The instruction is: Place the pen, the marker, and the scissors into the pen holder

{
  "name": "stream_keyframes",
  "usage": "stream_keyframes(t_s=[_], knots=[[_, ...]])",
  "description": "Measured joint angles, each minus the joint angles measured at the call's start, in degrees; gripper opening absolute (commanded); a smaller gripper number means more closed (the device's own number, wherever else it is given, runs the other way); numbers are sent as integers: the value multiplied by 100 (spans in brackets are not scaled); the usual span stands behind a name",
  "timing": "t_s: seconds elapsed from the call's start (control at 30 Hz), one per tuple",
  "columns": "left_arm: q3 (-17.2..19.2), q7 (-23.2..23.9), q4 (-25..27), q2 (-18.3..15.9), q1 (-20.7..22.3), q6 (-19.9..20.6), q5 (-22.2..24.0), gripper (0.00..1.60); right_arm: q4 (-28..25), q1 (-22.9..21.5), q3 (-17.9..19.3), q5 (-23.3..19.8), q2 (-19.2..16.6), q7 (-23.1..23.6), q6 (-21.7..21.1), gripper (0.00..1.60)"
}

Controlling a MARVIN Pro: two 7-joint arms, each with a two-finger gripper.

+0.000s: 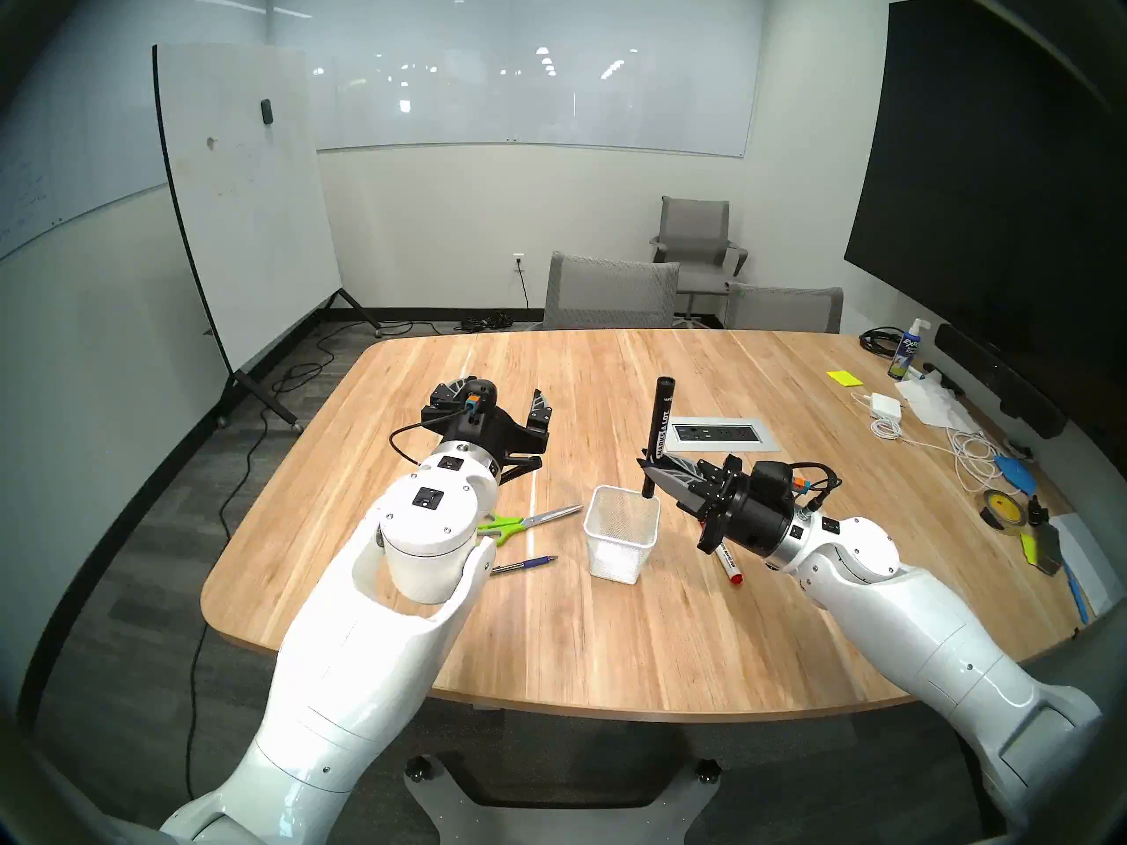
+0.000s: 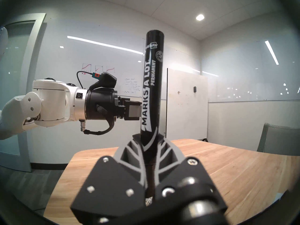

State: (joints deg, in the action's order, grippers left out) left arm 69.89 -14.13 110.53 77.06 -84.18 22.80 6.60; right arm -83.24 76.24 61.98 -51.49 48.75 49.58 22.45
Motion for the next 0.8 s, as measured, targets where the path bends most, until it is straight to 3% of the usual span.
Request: stream_keyframes(t_s=[0.8], knots=[[1, 12, 0, 6, 0, -1, -2, 160, 213, 28, -42, 23, 196, 160, 37, 0]])
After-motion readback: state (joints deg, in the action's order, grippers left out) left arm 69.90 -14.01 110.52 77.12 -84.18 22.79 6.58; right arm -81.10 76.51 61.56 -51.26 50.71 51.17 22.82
